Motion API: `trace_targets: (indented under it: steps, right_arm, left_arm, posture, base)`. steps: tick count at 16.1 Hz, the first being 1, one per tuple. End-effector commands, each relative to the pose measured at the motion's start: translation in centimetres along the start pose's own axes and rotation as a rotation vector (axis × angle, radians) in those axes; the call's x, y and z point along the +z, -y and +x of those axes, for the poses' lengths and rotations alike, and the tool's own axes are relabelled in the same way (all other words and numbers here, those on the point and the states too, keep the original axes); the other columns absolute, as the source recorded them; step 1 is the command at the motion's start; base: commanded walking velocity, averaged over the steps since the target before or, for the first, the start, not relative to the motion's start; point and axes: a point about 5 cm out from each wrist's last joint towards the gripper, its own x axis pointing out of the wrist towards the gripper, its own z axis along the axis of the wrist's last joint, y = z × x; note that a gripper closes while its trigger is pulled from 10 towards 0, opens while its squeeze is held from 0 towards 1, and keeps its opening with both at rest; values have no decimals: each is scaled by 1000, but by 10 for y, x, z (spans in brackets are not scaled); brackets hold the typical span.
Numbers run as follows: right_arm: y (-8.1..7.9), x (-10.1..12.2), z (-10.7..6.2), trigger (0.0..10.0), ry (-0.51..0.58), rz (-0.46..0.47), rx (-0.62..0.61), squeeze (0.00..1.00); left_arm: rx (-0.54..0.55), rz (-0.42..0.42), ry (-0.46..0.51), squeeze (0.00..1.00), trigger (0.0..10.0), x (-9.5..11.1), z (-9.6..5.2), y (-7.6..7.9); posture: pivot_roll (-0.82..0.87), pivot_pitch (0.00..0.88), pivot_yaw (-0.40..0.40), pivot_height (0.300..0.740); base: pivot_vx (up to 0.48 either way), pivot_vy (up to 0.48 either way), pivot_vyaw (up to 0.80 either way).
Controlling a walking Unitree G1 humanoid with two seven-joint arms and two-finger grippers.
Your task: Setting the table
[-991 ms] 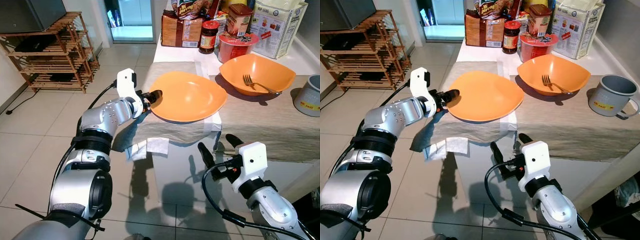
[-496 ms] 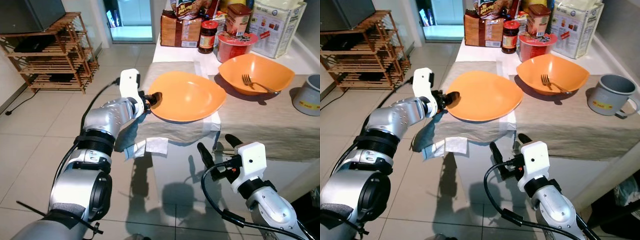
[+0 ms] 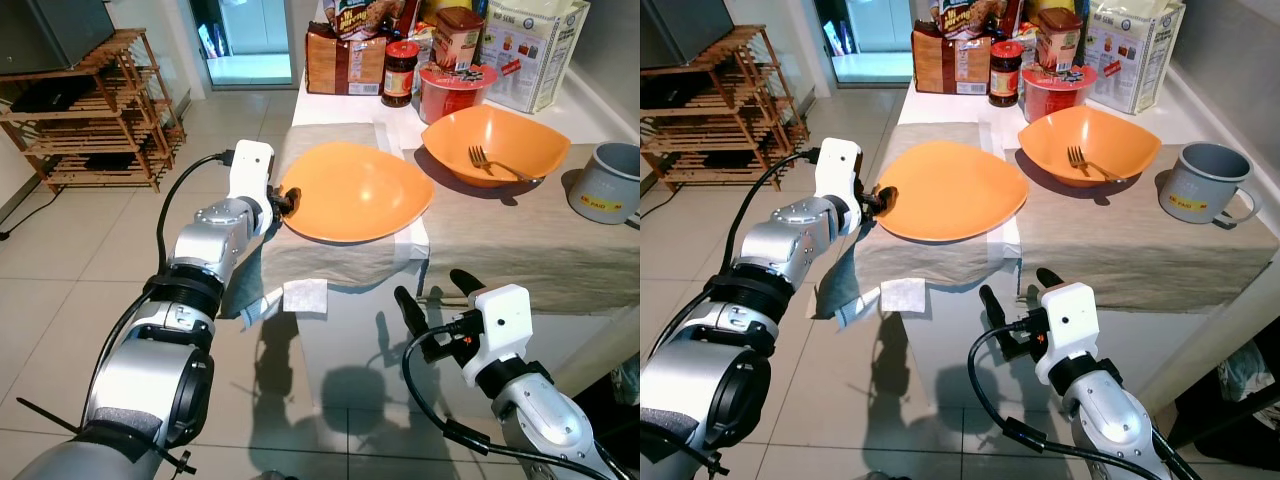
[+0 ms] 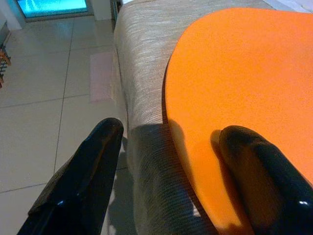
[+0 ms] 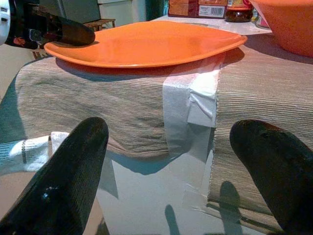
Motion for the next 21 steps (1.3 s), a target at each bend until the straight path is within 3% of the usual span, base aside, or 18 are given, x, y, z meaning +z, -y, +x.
trace_targets:
  steps: [1,6,10,21]
  right_arm:
    - [0,1,0,10000,-4,-4,-3,0]
    - [1,1,1,10000,-7,-7,1,0]
    - [1,1,1,10000,-7,-7,2,0]
    - [3,3,2,10000,5,-10,-7,0]
  left_arm:
    - [7,-10,-8,0,10000,-1,0,-3]
    - [-41,-86,45,0,10000,16,0,4]
    - [-112,-198,52,0,10000,24,0,13]
    - [-128,-183,9,0,10000,16,2,16]
  posture:
    - [-235,0,112,735]
    - [-232,0,106,735]
    - [-233,0,107,735]
    - [-233,2,108,735]
  base:
    - [0,0,0]
    - [0,0,0]
    - [0,0,0]
    - [0,0,0]
